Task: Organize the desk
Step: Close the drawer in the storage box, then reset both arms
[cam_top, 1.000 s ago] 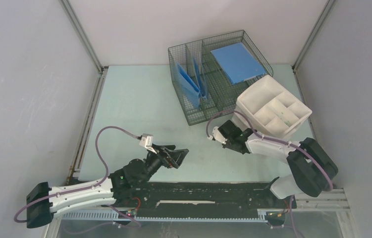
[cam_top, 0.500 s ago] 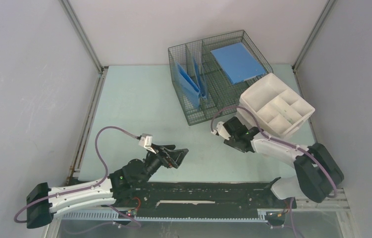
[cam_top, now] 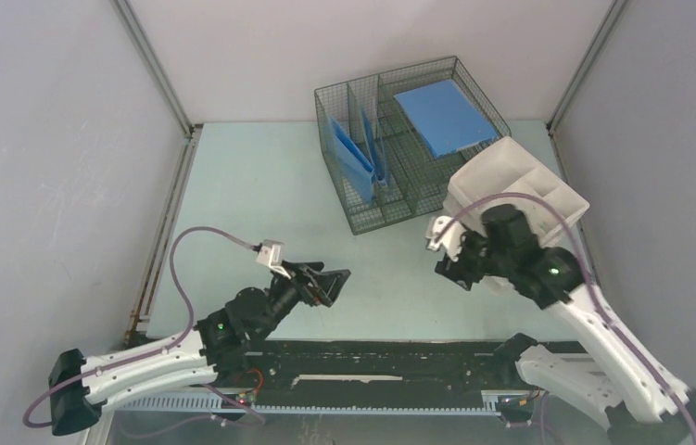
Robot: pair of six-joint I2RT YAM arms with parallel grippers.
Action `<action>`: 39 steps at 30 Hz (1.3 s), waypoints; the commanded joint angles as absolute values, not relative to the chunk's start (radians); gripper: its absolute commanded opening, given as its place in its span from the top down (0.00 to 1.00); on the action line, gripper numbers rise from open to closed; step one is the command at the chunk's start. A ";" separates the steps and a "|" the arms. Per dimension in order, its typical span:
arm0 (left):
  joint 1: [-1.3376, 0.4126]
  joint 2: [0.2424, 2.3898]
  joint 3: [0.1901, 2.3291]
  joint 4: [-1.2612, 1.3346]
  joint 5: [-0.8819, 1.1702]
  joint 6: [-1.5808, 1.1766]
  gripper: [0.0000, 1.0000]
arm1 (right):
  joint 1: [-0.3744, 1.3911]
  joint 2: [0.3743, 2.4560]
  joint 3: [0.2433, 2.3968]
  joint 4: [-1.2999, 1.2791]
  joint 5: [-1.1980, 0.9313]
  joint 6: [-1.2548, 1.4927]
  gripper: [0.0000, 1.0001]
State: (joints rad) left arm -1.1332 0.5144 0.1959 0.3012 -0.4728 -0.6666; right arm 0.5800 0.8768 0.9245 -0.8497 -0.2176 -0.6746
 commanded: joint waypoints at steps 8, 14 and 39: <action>-0.857 0.516 0.605 -0.056 -0.241 -0.478 0.00 | 0.254 0.695 1.247 -0.972 -0.557 -0.586 0.13; -0.674 0.585 0.839 -0.218 -0.107 -0.457 0.00 | 0.049 0.725 1.367 -0.950 -0.721 -0.446 0.01; -0.479 0.629 1.198 -0.580 0.039 -0.396 0.00 | -0.084 0.666 1.428 -0.760 -0.566 -0.029 0.00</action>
